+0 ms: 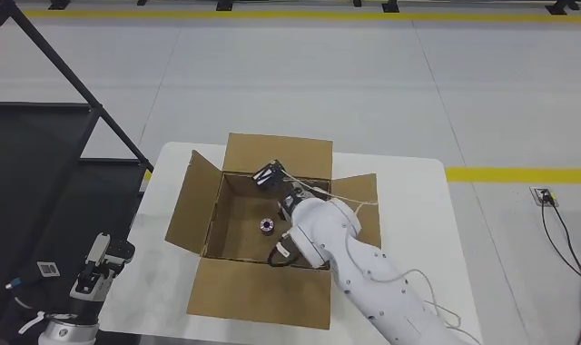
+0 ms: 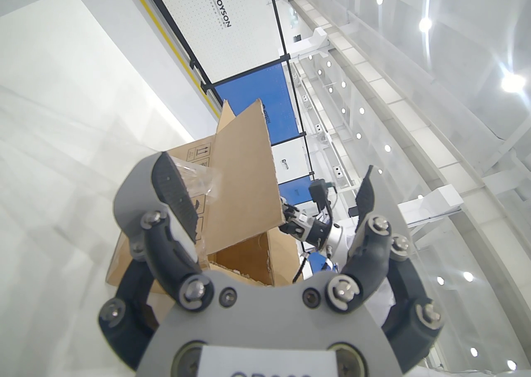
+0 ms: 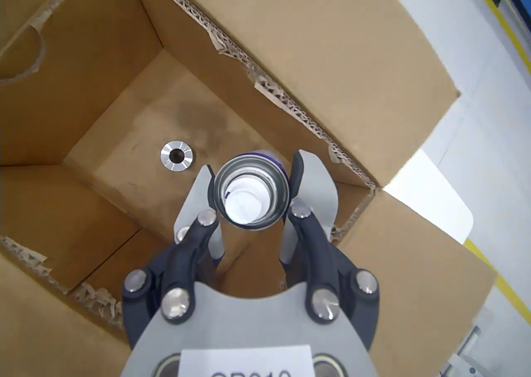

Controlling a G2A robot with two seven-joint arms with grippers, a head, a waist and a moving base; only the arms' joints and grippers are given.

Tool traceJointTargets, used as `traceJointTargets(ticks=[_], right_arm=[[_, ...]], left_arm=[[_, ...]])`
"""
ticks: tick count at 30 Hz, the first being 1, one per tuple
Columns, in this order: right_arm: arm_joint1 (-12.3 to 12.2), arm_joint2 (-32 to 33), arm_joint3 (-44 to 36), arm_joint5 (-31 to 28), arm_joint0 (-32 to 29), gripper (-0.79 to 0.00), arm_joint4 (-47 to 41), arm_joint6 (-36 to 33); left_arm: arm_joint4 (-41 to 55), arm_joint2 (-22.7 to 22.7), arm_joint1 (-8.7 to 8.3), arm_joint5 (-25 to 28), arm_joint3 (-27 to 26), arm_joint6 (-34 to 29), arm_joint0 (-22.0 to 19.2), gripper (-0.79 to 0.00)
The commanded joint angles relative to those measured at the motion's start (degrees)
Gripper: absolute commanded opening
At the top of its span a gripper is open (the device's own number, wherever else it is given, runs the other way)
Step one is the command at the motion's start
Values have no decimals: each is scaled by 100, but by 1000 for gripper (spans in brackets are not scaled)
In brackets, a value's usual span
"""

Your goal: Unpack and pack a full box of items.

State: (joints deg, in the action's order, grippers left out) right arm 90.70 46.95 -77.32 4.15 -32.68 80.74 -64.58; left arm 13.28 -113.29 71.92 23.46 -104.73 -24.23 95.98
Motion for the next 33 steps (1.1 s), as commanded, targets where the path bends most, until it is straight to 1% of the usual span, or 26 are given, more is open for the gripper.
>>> traceJointTargets(ticks=[1, 3, 4, 7, 9, 16, 17, 18, 21, 23, 25, 28, 33], right_arm=[[84, -107, 433, -104, 167, -785, -259, -31], [140, -195, 706, -209, 274, -785, -340, -89], [167, -236, 799, -350, 302, -785, -454, -137], [220, -292, 995, -531, 342, -785, -611, -119], [240, -302, 1072, -423, 322, -785, -552, -10], [272, -218, 1320, -535, 209, -785, -667, 342], [277, -206, 1344, -548, 202, -705, -679, 381], [281, -198, 1361, -579, 197, -588, -690, 404], [290, -173, 1390, -620, 186, -437, -679, 416], [295, -156, 1399, -631, 180, -409, -664, 413], [299, -134, 1399, -644, 177, -428, -650, 399], [299, -94, 1313, -685, 139, -400, -652, 373], [277, -13, 1162, -691, 34, -397, -538, 288]], left_arm=[[0, 0, 0, 0, 0, 0, 0, 0], [0, 0, 0, 0, 0, 0, 0, 0], [0, 0, 0, 0, 0, 0, 0, 0], [0, 0, 0, 0, 0, 0, 0, 0], [0, 0, 0, 0, 0, 0, 0, 0], [0, 0, 0, 0, 0, 0, 0, 0], [0, 0, 0, 0, 0, 0, 0, 0], [0, 0, 0, 0, 0, 0, 0, 0], [0, 0, 0, 0, 0, 0, 0, 0], [0, 0, 0, 0, 0, 0, 0, 0], [0, 0, 0, 0, 0, 0, 0, 0], [0, 0, 0, 0, 0, 0, 0, 0], [0, 0, 0, 0, 0, 0, 0, 0]])
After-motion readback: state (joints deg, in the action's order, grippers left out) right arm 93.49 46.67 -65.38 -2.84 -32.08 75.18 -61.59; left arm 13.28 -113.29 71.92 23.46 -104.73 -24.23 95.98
